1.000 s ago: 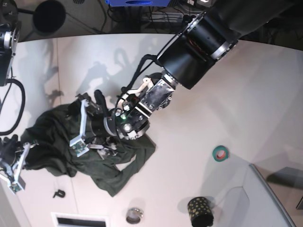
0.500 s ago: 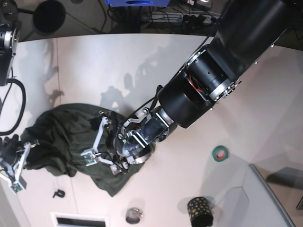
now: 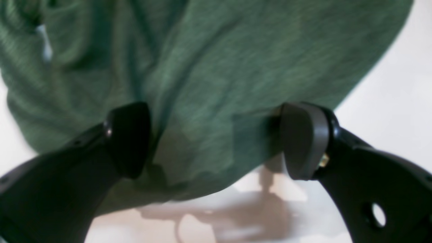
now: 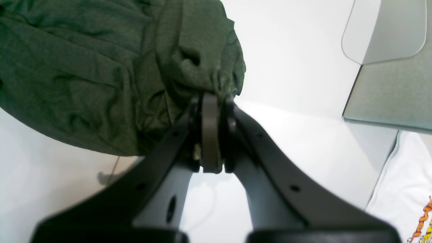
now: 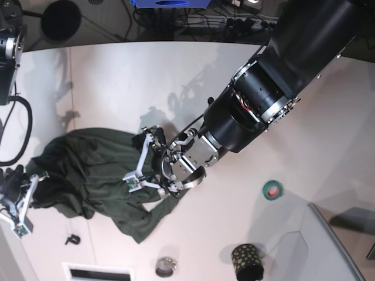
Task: Layout the t-shirt on the table in an organized manner, then fold the t-shirt properly
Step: 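Lower the shirt and regrasp a fold with the left gripper, then drag the held shirt part with the left gripper away from the right gripper, then move the left gripper back over the shirt and grasp it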
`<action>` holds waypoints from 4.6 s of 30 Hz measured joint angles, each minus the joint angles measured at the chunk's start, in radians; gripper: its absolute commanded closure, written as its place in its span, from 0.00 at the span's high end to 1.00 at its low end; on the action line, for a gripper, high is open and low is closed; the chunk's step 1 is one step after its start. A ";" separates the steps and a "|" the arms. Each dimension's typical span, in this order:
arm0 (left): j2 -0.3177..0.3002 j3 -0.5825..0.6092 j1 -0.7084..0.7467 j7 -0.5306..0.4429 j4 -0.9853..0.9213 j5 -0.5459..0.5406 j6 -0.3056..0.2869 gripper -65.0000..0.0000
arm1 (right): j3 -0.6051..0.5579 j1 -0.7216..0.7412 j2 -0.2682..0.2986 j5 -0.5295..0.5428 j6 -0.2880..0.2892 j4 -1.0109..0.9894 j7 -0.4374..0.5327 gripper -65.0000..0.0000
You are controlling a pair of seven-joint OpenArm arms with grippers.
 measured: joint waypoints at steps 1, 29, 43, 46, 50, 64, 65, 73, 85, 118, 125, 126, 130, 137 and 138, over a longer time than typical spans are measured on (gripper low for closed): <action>0.003 0.000 0.010 -0.001 0.007 0.000 0.000 0.86 | 0.000 0.000 0.000 0.000 0.000 0.000 0.000 0.00; -0.028 -0.276 0.030 0.218 0.313 0.003 -0.008 0.00 | 0.000 -0.007 0.000 -0.006 0.001 0.046 -0.012 0.00; -0.319 -0.330 0.268 0.513 0.979 0.006 -0.003 0.00 | 0.042 -0.132 -0.046 0.004 0.000 0.410 -0.187 0.00; -0.412 -0.327 0.386 0.539 1.080 0.016 -0.010 0.00 | 0.046 -0.192 -0.059 0.006 -0.001 0.406 -0.183 0.00; -0.481 -0.324 0.493 0.515 1.194 -0.001 -0.011 0.00 | 0.109 -0.292 -0.116 -0.001 0.000 0.406 -0.185 0.00; -0.597 -0.324 0.607 0.520 1.190 0.005 -0.011 0.00 | 0.207 -0.380 -0.207 0.000 0.000 0.403 -0.181 0.00; -0.600 -0.324 0.607 0.520 1.190 0.005 -0.011 0.00 | 0.209 -0.380 -0.216 0.000 0.000 0.404 -0.181 0.00; -0.599 -0.325 0.616 0.523 1.241 0.089 -0.010 0.13 | 0.208 -0.381 -0.241 0.002 0.000 0.403 -0.182 0.00; -0.594 -0.335 0.742 0.519 1.273 0.342 -0.011 0.44 | 0.209 -0.380 -0.240 0.000 0.000 0.402 -0.182 0.00; -0.145 -0.052 0.448 0.173 0.697 0.679 -0.113 0.73 | 0.210 -0.396 -0.237 0.000 0.000 0.293 -0.121 0.00; -0.054 -0.058 0.363 0.046 0.476 0.653 -0.014 0.70 | 0.241 -0.393 -0.243 0.005 0.001 0.293 -0.118 0.00; -0.042 -0.058 0.353 0.039 0.448 0.652 -0.013 0.66 | 0.259 -0.393 -0.243 0.007 0.000 0.293 -0.114 0.00; -0.035 -0.058 0.359 -0.008 0.412 0.649 -0.008 0.31 | 0.293 -0.391 -0.232 -0.004 -0.001 0.293 -0.121 0.00; -0.042 -0.057 0.370 -0.048 0.399 0.650 -0.032 0.00 | 0.290 -0.391 -0.234 0.000 -0.001 0.293 -0.121 0.00; -0.041 -0.058 0.369 -0.046 0.395 0.629 -0.039 0.00 | 0.289 -0.391 -0.235 -0.001 0.000 0.293 -0.121 0.00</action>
